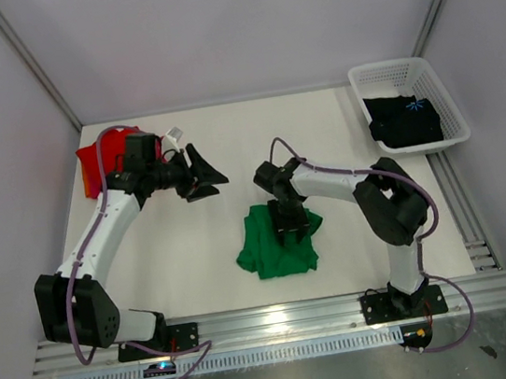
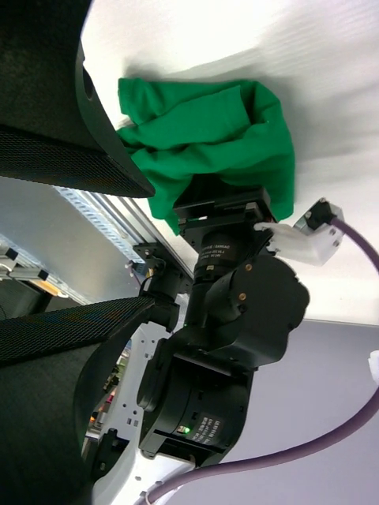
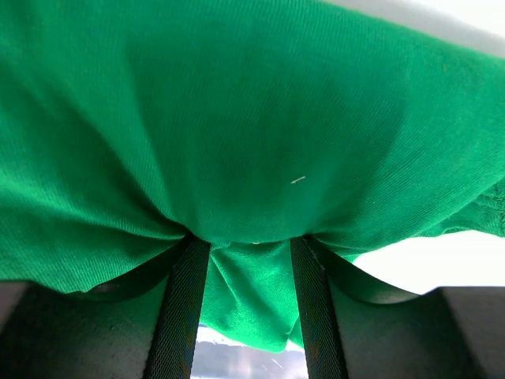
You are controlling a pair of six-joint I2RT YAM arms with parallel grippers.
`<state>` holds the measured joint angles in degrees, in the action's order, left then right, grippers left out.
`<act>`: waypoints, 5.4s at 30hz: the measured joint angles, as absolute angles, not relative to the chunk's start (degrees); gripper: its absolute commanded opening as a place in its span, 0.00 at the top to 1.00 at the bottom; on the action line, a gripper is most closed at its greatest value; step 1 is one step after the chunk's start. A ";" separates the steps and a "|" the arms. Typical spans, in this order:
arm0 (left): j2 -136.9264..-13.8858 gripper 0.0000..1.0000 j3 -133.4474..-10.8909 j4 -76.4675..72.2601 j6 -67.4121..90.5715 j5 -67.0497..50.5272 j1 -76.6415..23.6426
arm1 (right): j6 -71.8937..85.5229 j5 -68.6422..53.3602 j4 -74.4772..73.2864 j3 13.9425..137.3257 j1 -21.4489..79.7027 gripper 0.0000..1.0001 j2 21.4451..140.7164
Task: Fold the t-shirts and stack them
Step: Smooth out wrinkles on the folded tshirt
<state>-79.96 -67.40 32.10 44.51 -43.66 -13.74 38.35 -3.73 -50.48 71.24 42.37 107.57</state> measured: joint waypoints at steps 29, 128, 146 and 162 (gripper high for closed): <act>-84.60 0.46 -73.69 48.38 36.84 -26.02 -12.08 | 14.76 -16.34 -35.29 95.09 42.37 0.50 112.44; -85.41 0.46 -79.11 59.94 37.89 16.95 -11.00 | 22.11 -11.53 -41.19 67.48 43.88 0.50 103.46; -97.01 0.43 -64.25 33.04 33.76 -40.75 -10.96 | 29.32 -2.92 -35.35 65.08 42.33 0.49 78.11; -115.68 0.43 -77.28 37.15 22.96 -39.90 -10.96 | 39.68 9.96 -36.14 59.13 42.30 0.49 66.22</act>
